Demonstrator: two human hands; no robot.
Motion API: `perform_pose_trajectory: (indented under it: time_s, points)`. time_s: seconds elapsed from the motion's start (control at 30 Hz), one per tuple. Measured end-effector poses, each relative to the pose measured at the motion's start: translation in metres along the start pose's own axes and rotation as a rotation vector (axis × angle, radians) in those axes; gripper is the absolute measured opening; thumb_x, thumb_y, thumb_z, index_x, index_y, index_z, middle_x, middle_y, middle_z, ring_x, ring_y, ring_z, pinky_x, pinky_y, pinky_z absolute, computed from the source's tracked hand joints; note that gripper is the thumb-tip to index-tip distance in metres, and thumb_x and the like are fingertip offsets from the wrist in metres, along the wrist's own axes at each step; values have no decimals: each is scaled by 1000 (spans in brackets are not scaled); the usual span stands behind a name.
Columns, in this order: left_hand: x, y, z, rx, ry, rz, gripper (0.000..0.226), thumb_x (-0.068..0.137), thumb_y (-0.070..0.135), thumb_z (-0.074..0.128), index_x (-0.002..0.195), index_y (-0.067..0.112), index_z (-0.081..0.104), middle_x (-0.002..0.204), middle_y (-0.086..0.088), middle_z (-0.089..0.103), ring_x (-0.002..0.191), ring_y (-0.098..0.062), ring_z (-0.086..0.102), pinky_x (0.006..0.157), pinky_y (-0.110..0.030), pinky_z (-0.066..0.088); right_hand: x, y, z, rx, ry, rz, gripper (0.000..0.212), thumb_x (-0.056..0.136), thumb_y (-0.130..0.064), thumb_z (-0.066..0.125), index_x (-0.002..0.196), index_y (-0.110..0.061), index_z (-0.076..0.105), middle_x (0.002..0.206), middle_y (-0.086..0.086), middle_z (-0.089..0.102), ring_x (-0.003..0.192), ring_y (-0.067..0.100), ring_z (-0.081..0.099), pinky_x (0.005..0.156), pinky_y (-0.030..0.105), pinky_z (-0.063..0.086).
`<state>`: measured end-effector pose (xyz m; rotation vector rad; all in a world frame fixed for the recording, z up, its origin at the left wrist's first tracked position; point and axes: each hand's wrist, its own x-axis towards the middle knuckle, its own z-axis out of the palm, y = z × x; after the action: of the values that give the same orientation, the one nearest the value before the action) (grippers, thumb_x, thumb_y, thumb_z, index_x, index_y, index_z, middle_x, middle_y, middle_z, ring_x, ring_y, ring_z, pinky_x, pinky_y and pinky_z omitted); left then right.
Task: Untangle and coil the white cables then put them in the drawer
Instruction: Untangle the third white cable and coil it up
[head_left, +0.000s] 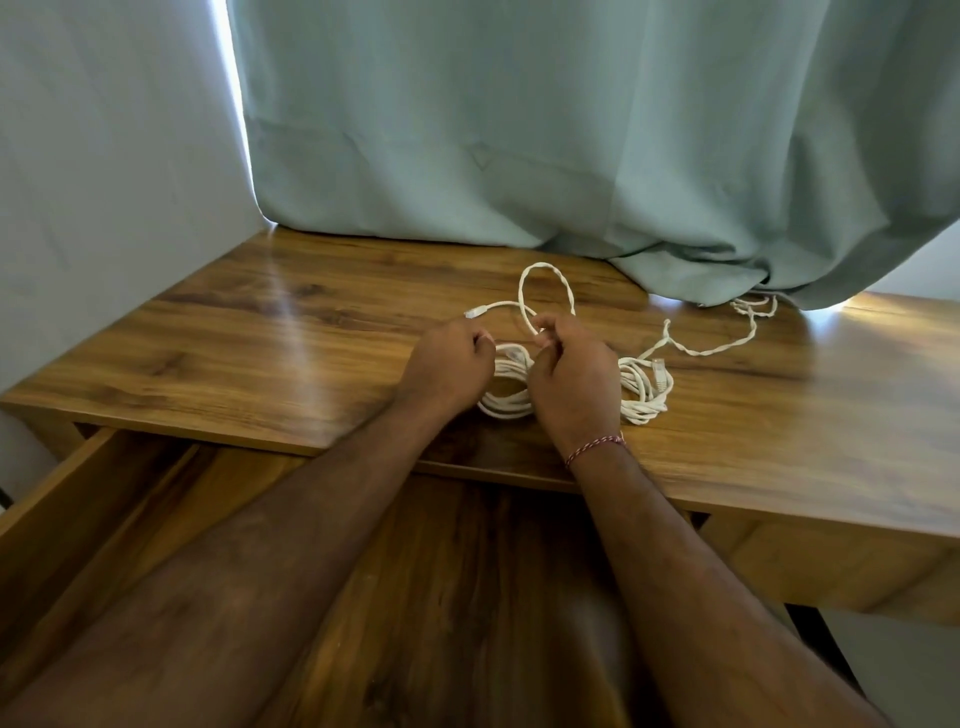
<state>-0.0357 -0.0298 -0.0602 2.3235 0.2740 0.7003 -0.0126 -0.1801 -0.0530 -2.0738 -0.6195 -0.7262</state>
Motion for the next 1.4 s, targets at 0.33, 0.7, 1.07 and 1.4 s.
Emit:
perform_pose_trajectory:
  time_s: [0.33, 0.7, 1.07, 1.4]
  points:
    - [53, -12, -6, -40, 104, -172, 26, 93, 20, 61, 117, 16, 69, 113, -5, 70, 104, -24, 65, 90, -35, 54, 0, -10, 5, 139, 95, -44, 25, 98, -9, 52, 117, -14, 67, 107, -3, 71, 100, 10, 64, 86, 35, 55]
    - [81, -21, 19, 469, 42, -115, 28, 98, 41, 58, 112, 21, 73, 115, -7, 71, 104, -31, 68, 78, -36, 50, -1, -17, 7, 139, -60, 67, 28, 90, -12, 61, 117, -19, 68, 108, -13, 66, 103, 3, 61, 94, 32, 55]
    - [39, 19, -18, -219, 433, 238, 13, 86, 33, 76, 88, 22, 70, 78, 11, 67, 70, -9, 62, 65, -32, 54, 4, -37, -5, 316, -107, 277, 29, 105, -27, 50, 91, -13, 70, 82, 4, 70, 78, 12, 62, 73, 32, 49]
    - [3, 18, -17, 65, 102, 872, 18, 92, 34, 70, 89, 16, 71, 94, 3, 68, 87, -18, 59, 67, -40, 48, 16, -30, -8, 815, -31, 679, 23, 102, -13, 52, 99, -8, 75, 83, 9, 75, 73, 17, 73, 70, 35, 61]
